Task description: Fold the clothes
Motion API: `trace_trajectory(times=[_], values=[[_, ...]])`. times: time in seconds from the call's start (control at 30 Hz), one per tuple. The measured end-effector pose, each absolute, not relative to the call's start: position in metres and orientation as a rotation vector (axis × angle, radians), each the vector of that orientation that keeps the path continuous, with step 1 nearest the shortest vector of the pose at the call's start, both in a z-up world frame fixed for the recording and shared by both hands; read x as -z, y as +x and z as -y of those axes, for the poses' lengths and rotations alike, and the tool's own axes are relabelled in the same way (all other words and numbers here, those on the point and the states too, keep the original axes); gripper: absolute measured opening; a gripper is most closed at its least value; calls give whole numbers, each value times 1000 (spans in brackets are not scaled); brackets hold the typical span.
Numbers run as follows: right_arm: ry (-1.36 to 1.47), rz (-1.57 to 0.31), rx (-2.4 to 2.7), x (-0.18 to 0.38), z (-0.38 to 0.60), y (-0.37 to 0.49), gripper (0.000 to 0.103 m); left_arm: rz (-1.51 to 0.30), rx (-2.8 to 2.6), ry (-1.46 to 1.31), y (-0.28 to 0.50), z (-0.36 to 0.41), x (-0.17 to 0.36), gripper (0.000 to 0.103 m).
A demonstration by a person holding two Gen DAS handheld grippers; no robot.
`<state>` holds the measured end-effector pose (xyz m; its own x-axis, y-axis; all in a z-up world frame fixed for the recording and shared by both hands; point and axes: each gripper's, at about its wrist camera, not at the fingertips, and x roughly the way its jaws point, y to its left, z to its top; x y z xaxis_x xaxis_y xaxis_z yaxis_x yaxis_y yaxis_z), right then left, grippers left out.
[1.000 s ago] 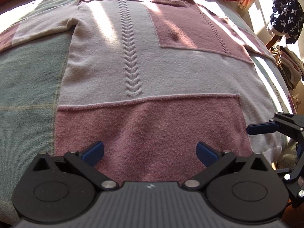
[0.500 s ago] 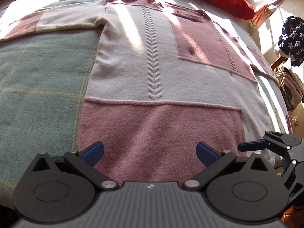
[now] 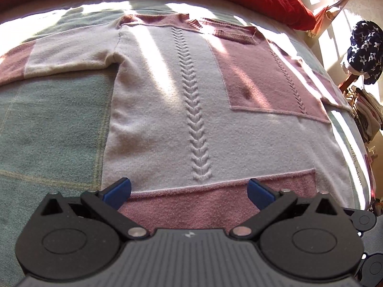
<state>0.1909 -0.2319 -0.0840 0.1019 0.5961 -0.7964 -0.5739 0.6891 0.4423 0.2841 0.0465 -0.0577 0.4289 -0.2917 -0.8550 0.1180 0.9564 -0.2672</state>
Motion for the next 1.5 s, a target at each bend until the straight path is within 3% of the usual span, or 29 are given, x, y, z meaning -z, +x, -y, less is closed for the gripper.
trace_trajectory(times=[0.23, 0.4, 0.63, 1.07, 1.5], values=[[54, -1206, -836, 85, 233, 196, 103, -1103, 197, -232, 326, -61, 83, 102], [57, -1204, -808, 76, 234, 198, 103, -1061, 194, -180, 315, -52, 60, 102], [56, -1035, -620, 44, 271, 221, 103, -1093, 288, -120, 280, -22, 58, 102], [23, -1140, -348, 80, 357, 246, 103, -1146, 275, -185, 270, -18, 88, 102], [-56, -1122, -284, 94, 341, 236, 103, -1142, 285, -45, 264, -3, 91, 102]])
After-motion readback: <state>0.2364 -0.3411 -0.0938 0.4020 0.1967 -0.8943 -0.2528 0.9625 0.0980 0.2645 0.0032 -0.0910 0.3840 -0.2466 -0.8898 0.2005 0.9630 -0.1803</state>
